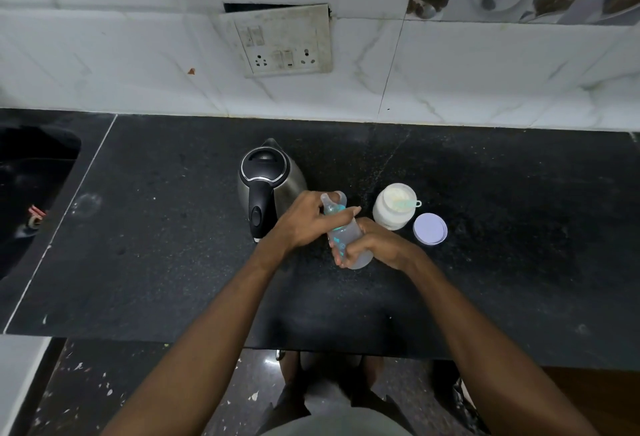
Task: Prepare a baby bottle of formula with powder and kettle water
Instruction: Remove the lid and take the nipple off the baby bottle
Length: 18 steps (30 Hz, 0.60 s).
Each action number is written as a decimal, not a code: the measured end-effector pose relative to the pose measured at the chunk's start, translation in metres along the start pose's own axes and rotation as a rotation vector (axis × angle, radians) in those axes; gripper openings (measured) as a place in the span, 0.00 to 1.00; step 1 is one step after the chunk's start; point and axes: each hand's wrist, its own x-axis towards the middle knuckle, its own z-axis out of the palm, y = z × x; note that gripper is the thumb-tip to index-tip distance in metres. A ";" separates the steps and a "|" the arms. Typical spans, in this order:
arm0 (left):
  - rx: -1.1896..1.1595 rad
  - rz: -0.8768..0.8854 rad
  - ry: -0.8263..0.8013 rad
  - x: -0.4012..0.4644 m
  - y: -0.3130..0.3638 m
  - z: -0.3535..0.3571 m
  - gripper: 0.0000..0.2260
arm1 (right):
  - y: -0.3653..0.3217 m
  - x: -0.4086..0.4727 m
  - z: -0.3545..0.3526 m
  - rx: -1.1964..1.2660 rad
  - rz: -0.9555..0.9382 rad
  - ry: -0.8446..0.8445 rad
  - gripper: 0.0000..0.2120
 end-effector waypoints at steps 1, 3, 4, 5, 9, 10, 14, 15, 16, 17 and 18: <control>-0.038 -0.029 -0.023 0.001 0.002 0.001 0.21 | -0.003 0.000 0.000 0.022 0.004 -0.018 0.13; -0.050 -0.061 -0.005 0.004 0.003 0.006 0.21 | -0.008 -0.001 0.001 0.017 0.001 -0.014 0.10; -0.036 -0.068 0.012 0.005 0.004 0.008 0.21 | -0.009 -0.001 0.001 -0.008 -0.004 0.007 0.07; -0.020 -0.077 0.031 0.005 0.005 0.009 0.20 | -0.010 -0.002 0.003 -0.031 -0.012 0.037 0.05; 0.047 -0.163 0.113 0.012 0.009 0.010 0.22 | -0.006 0.001 0.014 -0.107 -0.056 0.253 0.03; 0.087 -0.206 0.138 0.014 0.009 0.011 0.23 | -0.003 0.004 0.016 -0.141 -0.048 0.341 0.04; 0.140 -0.438 0.262 0.018 0.010 0.016 0.23 | 0.011 0.019 0.026 -0.521 -0.038 0.749 0.18; 0.159 -0.504 0.291 0.019 0.012 0.017 0.27 | 0.013 0.022 0.029 -0.685 -0.069 0.862 0.19; 0.193 -0.564 0.284 0.020 0.015 0.016 0.33 | 0.014 0.025 0.030 -0.823 -0.120 0.956 0.18; 0.203 -0.600 0.234 0.022 0.017 0.015 0.37 | 0.014 0.027 0.030 -0.902 -0.164 1.009 0.15; 0.158 -0.631 0.190 0.022 0.020 0.012 0.41 | 0.015 0.028 0.027 -0.933 -0.183 1.022 0.14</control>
